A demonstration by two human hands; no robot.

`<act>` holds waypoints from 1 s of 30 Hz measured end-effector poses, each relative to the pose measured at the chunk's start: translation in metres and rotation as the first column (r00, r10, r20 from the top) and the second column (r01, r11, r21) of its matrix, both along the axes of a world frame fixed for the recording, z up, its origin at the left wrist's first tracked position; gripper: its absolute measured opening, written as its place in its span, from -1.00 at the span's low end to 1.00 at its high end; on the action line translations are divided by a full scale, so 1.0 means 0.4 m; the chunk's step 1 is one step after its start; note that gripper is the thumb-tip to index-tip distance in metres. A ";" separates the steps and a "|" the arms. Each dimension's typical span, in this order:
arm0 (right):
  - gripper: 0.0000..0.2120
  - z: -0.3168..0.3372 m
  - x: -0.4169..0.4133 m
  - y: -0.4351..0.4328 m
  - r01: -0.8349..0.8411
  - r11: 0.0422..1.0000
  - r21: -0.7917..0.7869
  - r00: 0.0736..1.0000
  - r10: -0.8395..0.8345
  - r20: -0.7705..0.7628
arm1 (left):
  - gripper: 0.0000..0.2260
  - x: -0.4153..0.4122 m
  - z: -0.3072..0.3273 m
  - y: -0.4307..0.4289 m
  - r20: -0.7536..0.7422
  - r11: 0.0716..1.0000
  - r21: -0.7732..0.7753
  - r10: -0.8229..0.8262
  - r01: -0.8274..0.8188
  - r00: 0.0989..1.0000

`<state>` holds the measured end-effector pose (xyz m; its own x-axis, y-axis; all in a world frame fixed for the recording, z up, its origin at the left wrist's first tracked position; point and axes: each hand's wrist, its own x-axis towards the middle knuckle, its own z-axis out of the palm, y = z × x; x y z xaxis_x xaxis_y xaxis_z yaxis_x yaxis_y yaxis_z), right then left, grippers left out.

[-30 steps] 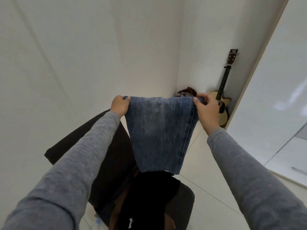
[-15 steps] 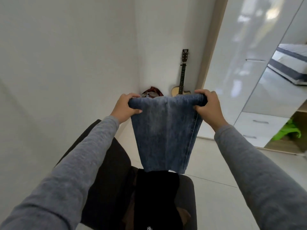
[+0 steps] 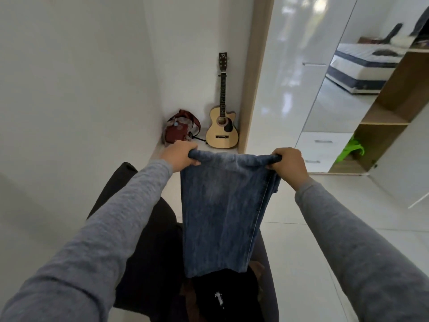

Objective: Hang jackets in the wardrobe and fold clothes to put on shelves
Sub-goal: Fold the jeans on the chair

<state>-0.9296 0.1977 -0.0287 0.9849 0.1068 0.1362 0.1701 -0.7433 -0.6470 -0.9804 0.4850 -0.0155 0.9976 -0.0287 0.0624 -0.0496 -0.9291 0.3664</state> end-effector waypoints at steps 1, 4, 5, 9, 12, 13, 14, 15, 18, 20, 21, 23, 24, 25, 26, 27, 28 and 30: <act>-0.85 -0.005 0.006 0.000 0.016 1.000 0.009 1.000 -0.016 -0.009 | -0.82 0.013 -0.007 -0.003 -0.016 1.000 0.019 -0.002 0.003 1.000; -0.81 -0.022 0.036 0.009 0.054 0.998 0.044 0.999 -0.054 0.002 | -0.84 0.038 -0.030 -0.010 -0.015 0.997 0.074 0.005 -0.004 1.000; -0.83 -0.023 0.048 0.012 0.068 0.996 0.051 0.998 -0.068 0.014 | -0.86 0.045 -0.037 -0.011 0.001 0.996 0.089 0.013 -0.013 1.000; -0.82 -0.003 0.099 0.025 0.082 0.992 0.092 0.992 -0.091 0.089 | -0.87 0.072 -0.044 -0.015 0.090 0.994 0.086 0.066 -0.074 0.994; -0.77 0.032 0.114 0.031 0.095 0.988 0.125 0.973 -0.118 0.196 | -0.89 0.088 -0.019 -0.029 0.243 0.989 0.084 0.101 -0.125 0.965; -0.76 0.040 0.110 0.032 0.098 0.986 0.137 0.961 -0.129 0.243 | -0.90 0.087 -0.011 -0.036 0.294 0.988 0.073 0.111 -0.138 0.949; -0.76 0.044 0.098 0.030 0.106 0.983 0.149 0.946 -0.146 0.289 | -0.91 0.080 -0.005 -0.042 0.346 0.987 0.070 0.112 -0.145 0.931; -0.77 0.041 0.079 0.027 0.117 0.981 0.154 0.928 -0.164 0.335 | -0.93 0.068 -0.002 -0.047 0.403 0.986 0.078 0.105 -0.149 0.909; -0.79 -0.006 0.017 0.009 0.135 0.979 0.150 0.872 -0.190 0.452 | -0.96 0.013 -0.038 -0.049 0.539 0.990 0.060 0.079 -0.132 0.839; -0.76 -0.069 -0.048 -0.005 0.122 0.980 0.160 0.845 -0.187 0.500 | -0.97 -0.053 -0.112 -0.049 0.575 0.995 0.002 0.079 -0.099 0.815; -0.74 -0.108 -0.077 -0.012 0.118 0.980 0.162 0.834 -0.186 0.519 | -0.95 -0.088 -0.158 -0.054 0.583 0.996 -0.031 0.087 -0.085 0.808; -0.70 -0.221 -0.173 -0.023 0.123 0.982 0.143 0.842 -0.179 0.509 | -0.89 -0.198 -0.290 -0.065 0.547 0.992 -0.101 0.114 -0.070 0.829; -0.69 -0.282 -0.221 -0.029 0.125 0.985 0.120 0.858 -0.168 0.485 | -0.87 -0.253 -0.359 -0.072 0.504 0.989 -0.125 0.136 -0.084 0.853; -0.70 -0.350 -0.278 -0.034 0.116 0.989 0.089 0.884 -0.144 0.445 | -0.85 -0.315 -0.429 -0.079 0.444 0.984 -0.144 0.160 -0.106 0.882; -0.72 -0.408 -0.327 -0.039 0.097 0.994 0.058 0.913 -0.112 0.391 | -0.84 -0.367 -0.491 -0.085 0.391 0.982 -0.146 0.172 -0.123 0.904; -0.76 -0.471 -0.378 -0.043 0.074 0.997 0.019 0.947 -0.076 0.313 | -0.87 -0.419 -0.553 -0.090 0.320 0.982 -0.132 0.170 -0.134 0.932; -0.79 -0.534 -0.428 -0.047 0.050 0.999 -0.021 0.973 -0.043 0.226 | -0.91 -0.469 -0.620 -0.097 0.243 0.985 -0.107 0.158 -0.136 0.957; -0.79 -0.631 -0.512 -0.058 -0.010 0.997 -0.080 0.999 0.013 0.040 | -0.78 -0.552 -0.718 -0.109 0.029 0.988 -0.090 0.128 -0.125 0.991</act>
